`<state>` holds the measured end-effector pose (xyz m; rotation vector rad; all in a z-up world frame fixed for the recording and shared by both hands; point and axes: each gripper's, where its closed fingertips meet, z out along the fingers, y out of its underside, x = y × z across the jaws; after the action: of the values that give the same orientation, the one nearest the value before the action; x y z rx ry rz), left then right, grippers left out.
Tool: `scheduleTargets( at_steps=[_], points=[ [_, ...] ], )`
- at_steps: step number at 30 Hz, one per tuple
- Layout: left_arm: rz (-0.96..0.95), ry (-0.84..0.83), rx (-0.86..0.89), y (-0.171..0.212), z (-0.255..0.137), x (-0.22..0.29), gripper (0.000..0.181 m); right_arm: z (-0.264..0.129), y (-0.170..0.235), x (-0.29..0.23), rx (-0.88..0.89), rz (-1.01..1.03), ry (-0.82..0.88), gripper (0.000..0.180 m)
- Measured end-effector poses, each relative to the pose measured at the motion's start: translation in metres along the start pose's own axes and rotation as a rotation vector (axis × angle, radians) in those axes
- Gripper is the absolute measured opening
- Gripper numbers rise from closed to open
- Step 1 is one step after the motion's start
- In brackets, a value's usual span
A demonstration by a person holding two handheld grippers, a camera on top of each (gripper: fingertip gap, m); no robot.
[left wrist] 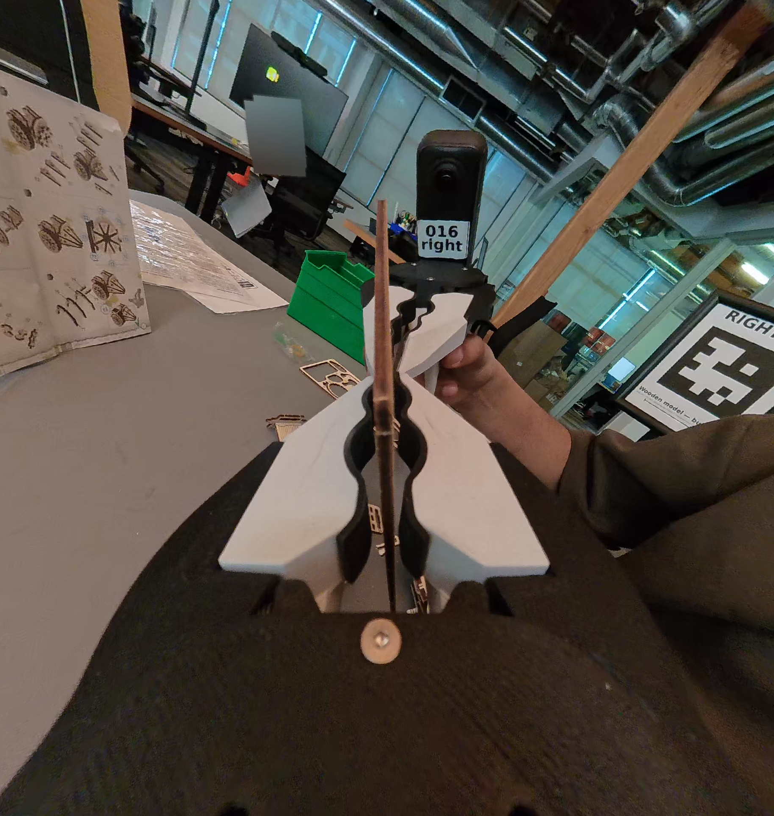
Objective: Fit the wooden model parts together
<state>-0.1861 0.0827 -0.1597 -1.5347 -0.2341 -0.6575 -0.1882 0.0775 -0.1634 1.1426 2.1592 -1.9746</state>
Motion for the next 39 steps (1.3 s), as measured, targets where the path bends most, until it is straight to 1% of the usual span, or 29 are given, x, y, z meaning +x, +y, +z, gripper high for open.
scheduleTargets(
  at_steps=[10, 15, 21, 32, 36, 38, 39],
  points=[
    [0.009, -0.008, -0.004, -0.0007, -0.0003, 0.0009, 0.001, -0.0023, -0.0013, -0.0004, -0.007, -0.011, 0.011, 0.004],
    [0.007, -0.016, -0.007, -0.0008, 0.0011, 0.002, 0.001, -0.004, -0.0016, -0.0004, -0.024, -0.05, 0.027, 0.003],
    [0.033, -0.006, 0.002, -0.0007, 0.0013, 0.0056, 0.001, -0.0052, -0.0027, -0.0032, -0.025, -0.053, 0.011, 0.003],
    [0.033, -0.049, 0.003, -0.0001, -0.0002, -0.0012, 0.001, -0.0017, -0.0021, 0.0033, -0.034, -0.098, 0.1, 0.003],
    [0.022, -0.03, -0.004, -0.0014, -0.003, -0.0012, 0.001, 0.0007, -0.0042, 0.003, -0.044, -0.177, 0.139, 0.004],
    [0.022, -0.011, -0.004, -0.0022, -0.0036, 0.002, 0.002, -0.0001, -0.0062, 0.0026, -0.048, -0.203, 0.161, 0.011],
    [0.025, -0.004, -0.005, -0.0026, -0.0031, 0.0038, 0.002, -0.001, -0.0069, 0.0011, -0.051, -0.214, 0.163, 0.011]
  ],
)
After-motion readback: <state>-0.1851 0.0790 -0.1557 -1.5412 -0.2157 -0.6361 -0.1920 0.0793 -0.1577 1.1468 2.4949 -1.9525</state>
